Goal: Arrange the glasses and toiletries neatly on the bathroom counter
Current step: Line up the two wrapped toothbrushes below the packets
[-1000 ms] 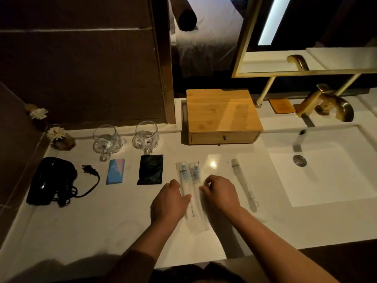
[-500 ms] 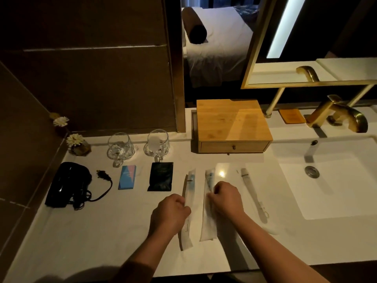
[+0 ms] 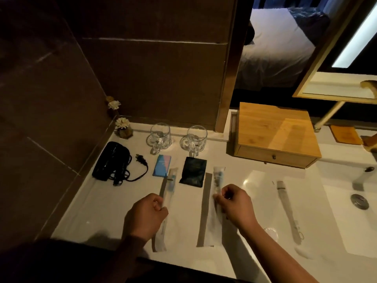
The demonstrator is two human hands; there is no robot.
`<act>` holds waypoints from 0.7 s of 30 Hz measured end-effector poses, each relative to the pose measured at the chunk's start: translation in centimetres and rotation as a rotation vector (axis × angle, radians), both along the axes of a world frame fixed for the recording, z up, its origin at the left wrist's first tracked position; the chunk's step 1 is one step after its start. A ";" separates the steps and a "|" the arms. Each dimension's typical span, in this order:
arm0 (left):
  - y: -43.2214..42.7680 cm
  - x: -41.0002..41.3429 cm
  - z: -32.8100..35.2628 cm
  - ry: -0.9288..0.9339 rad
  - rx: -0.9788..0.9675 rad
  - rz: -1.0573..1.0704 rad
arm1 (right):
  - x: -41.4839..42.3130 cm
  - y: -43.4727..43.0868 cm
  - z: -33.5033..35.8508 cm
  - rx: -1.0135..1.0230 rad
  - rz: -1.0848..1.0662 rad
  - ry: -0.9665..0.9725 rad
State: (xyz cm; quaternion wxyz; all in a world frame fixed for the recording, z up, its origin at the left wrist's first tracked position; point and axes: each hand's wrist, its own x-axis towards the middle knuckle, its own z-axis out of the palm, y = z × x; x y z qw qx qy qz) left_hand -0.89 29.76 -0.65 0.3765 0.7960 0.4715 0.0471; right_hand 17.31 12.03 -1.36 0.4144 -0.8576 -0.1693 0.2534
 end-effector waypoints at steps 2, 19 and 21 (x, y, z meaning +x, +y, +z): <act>0.6 -1.1 -0.2 0.015 0.029 0.043 | -1.2 1.3 -0.6 -0.023 0.084 0.013; 6.7 -4.4 -3.2 0.147 0.088 -0.247 | -9.7 8.7 -1.6 -0.187 0.009 -0.048; 6.9 -4.9 -3.3 0.103 0.094 -0.290 | -9.8 8.2 -1.7 -0.198 0.006 -0.115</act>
